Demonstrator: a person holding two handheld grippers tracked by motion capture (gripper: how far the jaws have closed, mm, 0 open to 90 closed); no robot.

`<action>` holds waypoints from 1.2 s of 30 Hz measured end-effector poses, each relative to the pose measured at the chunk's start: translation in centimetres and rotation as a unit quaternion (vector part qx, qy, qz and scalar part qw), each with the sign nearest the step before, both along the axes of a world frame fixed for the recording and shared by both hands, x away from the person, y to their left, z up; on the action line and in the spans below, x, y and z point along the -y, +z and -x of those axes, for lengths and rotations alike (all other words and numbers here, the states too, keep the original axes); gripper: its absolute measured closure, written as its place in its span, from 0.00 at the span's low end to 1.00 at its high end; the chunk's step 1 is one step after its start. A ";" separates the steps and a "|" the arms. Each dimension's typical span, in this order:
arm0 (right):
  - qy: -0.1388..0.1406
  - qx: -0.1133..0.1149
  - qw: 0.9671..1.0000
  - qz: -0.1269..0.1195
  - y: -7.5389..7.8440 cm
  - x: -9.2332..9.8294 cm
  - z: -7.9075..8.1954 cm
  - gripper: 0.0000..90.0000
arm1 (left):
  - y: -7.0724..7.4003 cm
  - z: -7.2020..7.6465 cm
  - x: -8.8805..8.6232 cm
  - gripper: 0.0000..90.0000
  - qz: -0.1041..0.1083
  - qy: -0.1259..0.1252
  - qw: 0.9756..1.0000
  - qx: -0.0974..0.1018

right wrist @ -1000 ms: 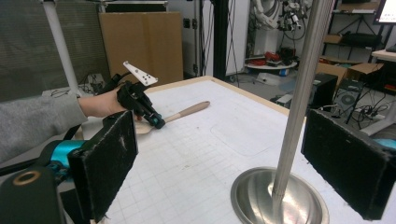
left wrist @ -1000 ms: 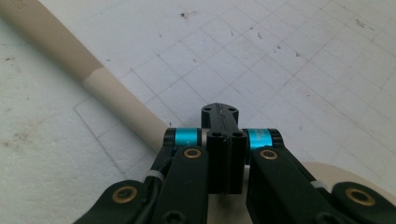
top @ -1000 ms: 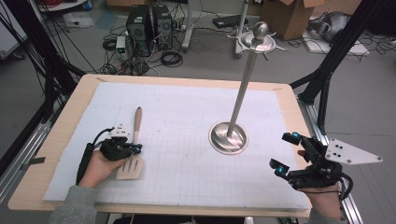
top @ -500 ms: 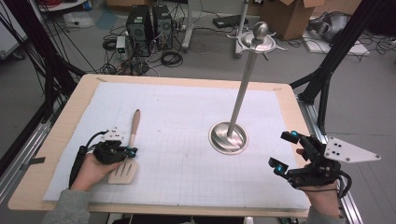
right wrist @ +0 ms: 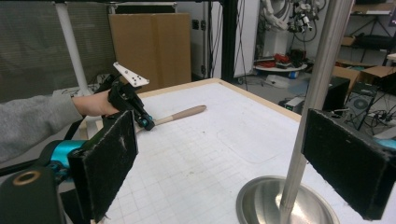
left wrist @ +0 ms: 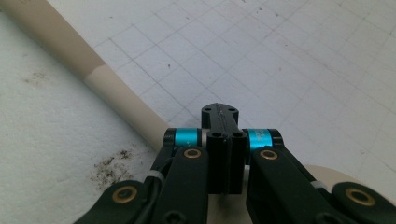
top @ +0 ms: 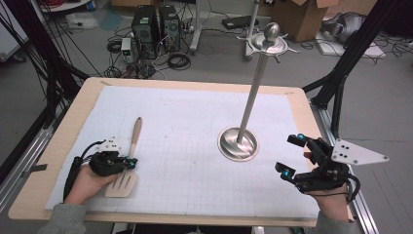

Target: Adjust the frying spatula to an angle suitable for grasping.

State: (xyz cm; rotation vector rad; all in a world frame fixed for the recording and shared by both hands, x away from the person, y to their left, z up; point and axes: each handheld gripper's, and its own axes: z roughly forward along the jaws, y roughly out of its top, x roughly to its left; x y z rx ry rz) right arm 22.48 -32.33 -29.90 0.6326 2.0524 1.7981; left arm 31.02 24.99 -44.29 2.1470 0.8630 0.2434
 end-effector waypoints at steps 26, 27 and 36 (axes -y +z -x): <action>-0.002 -0.005 1.000 0.008 -0.3 0.0 0.1 0.11 | -0.5 -1.9 -2.1 1.00 0.031 0.124 0.991 0.037; -0.002 -0.008 1.000 0.008 -0.3 0.0 0.2 0.11 | -0.6 -2.0 -2.1 1.00 0.029 0.125 0.991 0.034; -0.005 -0.009 1.000 0.007 -0.5 0.3 0.4 0.11 | -0.8 -2.6 -2.1 1.00 0.038 0.111 0.993 0.024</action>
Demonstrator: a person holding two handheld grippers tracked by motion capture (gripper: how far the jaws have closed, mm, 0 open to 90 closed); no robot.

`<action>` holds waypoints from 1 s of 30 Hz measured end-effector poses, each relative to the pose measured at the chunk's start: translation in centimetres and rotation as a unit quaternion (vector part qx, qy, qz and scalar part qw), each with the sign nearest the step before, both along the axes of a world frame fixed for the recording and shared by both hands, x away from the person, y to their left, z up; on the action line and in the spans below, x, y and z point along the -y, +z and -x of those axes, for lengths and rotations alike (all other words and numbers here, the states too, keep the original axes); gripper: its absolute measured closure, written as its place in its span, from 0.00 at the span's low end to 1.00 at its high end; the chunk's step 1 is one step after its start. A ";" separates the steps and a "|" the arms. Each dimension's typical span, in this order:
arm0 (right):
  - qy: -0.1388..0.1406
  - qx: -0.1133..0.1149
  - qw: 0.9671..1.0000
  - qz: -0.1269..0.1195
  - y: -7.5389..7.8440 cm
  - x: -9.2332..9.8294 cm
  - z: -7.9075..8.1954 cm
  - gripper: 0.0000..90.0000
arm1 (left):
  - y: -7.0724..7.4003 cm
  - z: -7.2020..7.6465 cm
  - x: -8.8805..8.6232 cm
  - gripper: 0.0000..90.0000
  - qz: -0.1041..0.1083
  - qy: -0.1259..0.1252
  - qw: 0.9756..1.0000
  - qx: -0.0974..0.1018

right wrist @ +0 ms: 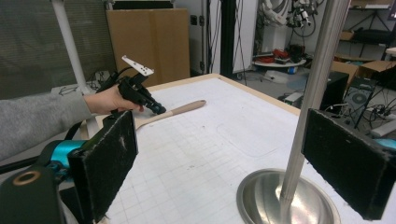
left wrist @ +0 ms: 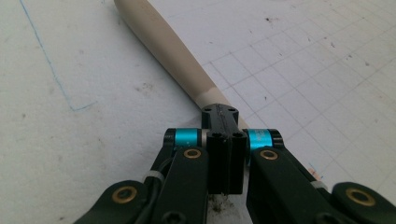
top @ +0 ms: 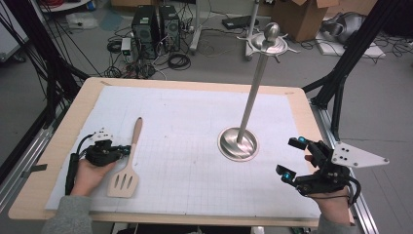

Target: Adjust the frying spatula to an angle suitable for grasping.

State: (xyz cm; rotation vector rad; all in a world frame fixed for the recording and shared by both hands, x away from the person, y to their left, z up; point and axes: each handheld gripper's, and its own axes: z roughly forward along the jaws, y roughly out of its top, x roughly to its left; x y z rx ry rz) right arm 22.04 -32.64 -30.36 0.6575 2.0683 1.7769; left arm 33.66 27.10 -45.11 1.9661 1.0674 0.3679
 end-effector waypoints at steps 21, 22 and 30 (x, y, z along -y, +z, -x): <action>-0.010 -0.005 1.000 0.008 -0.2 0.2 0.6 0.11 | 0.0 -1.3 1.4 1.00 -0.004 -0.019 1.000 0.000; -0.009 -0.006 1.000 0.007 -0.2 0.2 0.7 0.11 | 0.0 -1.3 1.5 1.00 -0.005 -0.022 1.000 0.000; -0.013 -0.007 1.000 0.013 -0.3 0.4 1.1 0.11 | 0.0 -1.7 2.2 1.00 -0.004 -0.041 0.999 0.000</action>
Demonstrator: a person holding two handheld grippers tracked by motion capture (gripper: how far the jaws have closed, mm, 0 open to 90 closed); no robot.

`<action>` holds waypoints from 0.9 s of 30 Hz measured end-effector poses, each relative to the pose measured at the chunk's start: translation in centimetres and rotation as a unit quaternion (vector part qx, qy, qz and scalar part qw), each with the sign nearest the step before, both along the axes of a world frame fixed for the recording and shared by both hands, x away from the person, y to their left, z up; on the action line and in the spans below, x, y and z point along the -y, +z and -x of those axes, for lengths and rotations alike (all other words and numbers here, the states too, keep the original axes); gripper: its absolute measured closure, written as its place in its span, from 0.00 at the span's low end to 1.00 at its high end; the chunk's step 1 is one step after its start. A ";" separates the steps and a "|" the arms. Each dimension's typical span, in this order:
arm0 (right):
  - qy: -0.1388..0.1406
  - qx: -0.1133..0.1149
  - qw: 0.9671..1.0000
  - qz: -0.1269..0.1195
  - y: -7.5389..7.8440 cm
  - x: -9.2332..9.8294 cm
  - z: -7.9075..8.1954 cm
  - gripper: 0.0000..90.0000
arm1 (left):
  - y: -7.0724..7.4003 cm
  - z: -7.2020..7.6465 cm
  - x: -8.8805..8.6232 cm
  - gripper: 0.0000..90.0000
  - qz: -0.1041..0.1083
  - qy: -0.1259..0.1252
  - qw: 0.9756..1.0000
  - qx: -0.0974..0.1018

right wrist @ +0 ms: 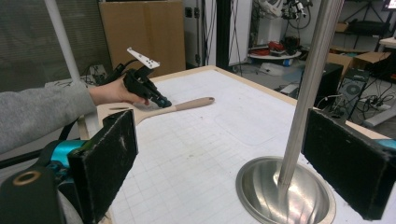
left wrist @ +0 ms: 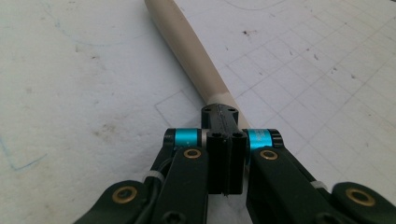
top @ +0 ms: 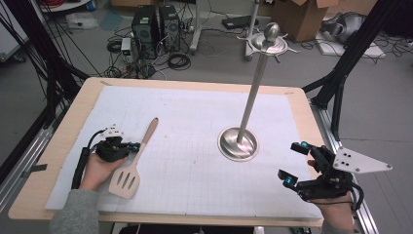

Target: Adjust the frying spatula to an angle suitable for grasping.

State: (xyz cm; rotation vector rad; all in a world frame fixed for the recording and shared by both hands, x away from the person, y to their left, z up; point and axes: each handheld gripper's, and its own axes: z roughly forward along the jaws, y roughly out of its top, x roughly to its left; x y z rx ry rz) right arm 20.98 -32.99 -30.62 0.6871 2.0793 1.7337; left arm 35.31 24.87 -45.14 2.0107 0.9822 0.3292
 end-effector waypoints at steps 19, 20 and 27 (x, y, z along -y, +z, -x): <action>-0.004 -0.002 1.000 0.000 0.0 0.3 0.5 0.11 | 1.2 0.1 0.5 1.00 0.017 -0.003 1.000 0.022; -0.003 0.007 1.000 -0.001 0.0 0.4 0.4 0.11 | 1.7 0.3 0.3 1.00 0.022 -0.002 0.999 0.028; 0.001 0.003 1.000 -0.002 0.1 0.2 0.1 0.11 | 3.9 2.1 1.4 1.00 0.011 -0.004 0.999 0.052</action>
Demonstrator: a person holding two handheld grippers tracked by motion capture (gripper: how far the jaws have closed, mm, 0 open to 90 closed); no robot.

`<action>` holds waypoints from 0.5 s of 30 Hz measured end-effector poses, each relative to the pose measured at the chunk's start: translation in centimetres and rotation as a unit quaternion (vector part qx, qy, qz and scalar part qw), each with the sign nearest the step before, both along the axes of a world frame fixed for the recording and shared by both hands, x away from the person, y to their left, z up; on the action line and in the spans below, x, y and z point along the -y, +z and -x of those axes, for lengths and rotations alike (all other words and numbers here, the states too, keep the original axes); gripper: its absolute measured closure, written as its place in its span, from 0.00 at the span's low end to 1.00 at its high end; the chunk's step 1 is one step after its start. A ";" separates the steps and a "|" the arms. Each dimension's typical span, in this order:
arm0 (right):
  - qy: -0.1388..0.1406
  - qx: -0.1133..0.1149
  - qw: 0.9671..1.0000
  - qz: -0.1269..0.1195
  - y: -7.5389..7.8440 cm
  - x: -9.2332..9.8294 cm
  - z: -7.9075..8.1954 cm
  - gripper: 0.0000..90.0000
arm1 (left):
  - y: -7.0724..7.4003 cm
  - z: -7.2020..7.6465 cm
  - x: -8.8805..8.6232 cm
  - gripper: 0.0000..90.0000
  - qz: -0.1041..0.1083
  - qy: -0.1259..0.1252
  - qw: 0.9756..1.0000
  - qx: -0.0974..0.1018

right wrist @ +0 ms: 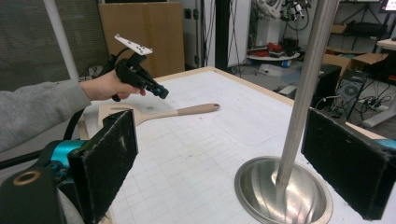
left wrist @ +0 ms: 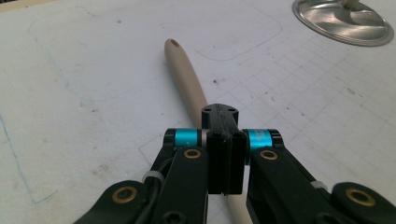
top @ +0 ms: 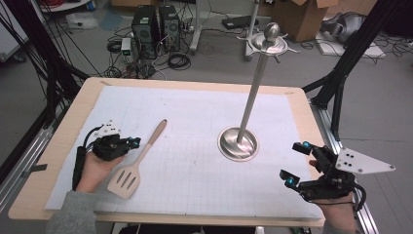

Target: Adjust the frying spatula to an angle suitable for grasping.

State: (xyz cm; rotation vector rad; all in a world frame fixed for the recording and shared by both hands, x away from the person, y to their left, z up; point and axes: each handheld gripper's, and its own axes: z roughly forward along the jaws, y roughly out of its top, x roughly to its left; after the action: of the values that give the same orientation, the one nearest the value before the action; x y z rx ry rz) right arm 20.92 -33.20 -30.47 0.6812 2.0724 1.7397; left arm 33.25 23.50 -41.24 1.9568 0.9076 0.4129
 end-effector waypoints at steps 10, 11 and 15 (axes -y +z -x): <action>0.011 0.003 1.000 -0.001 0.1 -0.5 -0.6 0.11 | 1.1 1.6 2.1 1.00 -0.015 0.002 1.000 -0.001; 0.013 0.003 1.000 -0.002 0.1 -0.5 -0.6 0.11 | 1.1 1.7 2.3 1.00 -0.014 0.002 1.000 -0.004; 0.015 0.006 1.000 -0.003 0.1 -0.6 -0.9 0.11 | 1.2 2.1 3.2 1.00 -0.033 0.003 0.999 -0.001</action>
State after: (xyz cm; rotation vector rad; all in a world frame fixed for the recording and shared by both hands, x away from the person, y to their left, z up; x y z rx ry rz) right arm 21.80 -32.62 -30.37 0.6441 2.0803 1.7617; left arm 31.17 20.33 -40.06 2.0146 0.9112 0.4503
